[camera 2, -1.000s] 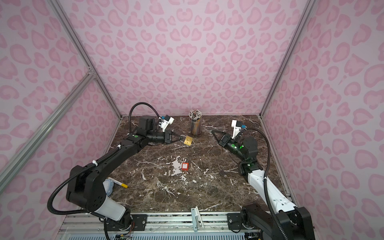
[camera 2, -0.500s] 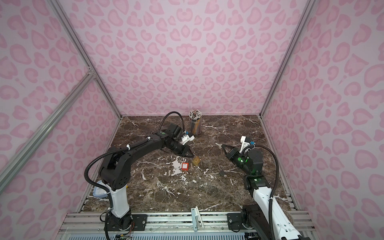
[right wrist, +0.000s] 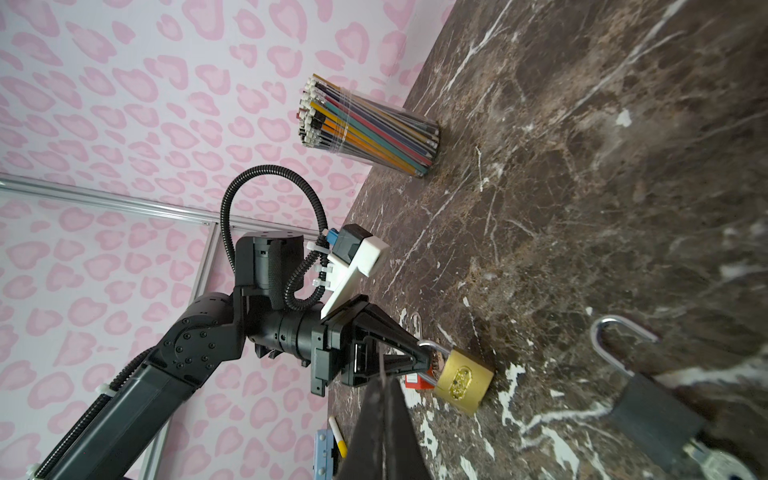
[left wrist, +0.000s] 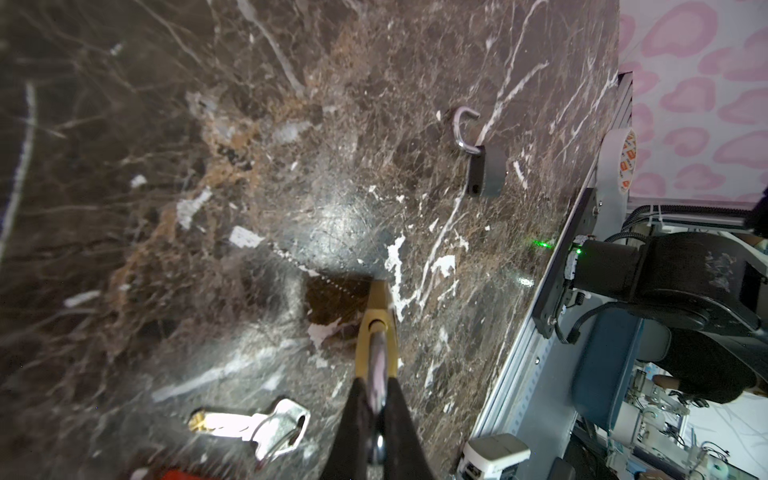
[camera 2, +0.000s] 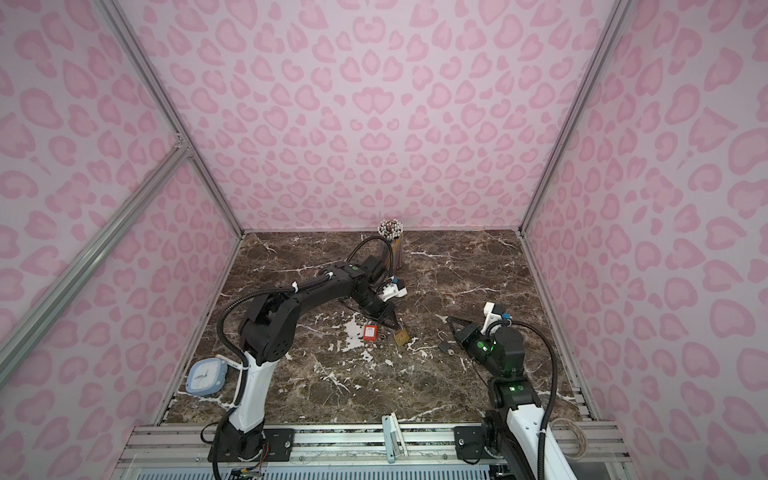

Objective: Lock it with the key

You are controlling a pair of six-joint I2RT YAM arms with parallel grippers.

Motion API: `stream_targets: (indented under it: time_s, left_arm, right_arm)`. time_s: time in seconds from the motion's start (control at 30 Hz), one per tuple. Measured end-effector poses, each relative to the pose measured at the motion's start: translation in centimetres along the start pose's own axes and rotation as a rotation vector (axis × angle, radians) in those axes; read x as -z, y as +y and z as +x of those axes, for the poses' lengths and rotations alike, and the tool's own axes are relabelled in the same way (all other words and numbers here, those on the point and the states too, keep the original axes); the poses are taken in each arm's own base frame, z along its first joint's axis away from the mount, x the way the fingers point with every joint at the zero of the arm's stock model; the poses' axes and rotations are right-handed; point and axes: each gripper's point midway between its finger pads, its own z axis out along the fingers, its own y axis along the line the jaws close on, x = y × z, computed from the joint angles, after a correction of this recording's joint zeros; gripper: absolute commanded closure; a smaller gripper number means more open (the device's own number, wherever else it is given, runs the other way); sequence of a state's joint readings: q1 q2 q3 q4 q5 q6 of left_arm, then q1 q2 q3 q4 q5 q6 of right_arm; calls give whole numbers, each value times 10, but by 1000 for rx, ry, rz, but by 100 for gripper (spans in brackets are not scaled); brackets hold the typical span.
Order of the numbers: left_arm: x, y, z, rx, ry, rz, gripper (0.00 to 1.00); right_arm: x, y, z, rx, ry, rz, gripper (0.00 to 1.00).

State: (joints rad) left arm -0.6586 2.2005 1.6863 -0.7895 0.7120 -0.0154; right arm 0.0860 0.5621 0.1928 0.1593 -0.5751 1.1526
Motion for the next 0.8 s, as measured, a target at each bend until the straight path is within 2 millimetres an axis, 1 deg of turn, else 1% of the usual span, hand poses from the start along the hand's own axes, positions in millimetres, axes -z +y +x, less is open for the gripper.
stream_targets:
  time_s: [0.2,0.37,0.5,0.63,0.73,0.8]
  left_arm:
    - [-6,2,1,5,12,25,97]
    - [-11,5,-3,9,27,31,97]
    - [-16,11,-5,14,43,26,97]
    - [-21,16,-4,19,57,18,97]
    - [-21,17,-4,21,60,13,97]
    - [-22,18,-4,19,62,11,97]
  right_arm:
    - [-3,-20,8,-59,23,53,100]
    - [-8,-26,17,-76,60,75,100]
    - [-12,-34,35,-83,120,100,100]
    - [-15,-36,47,-79,149,107,100]
    - [-18,-42,49,-87,151,130,100]
    - [-19,-42,51,-92,156,130,100]
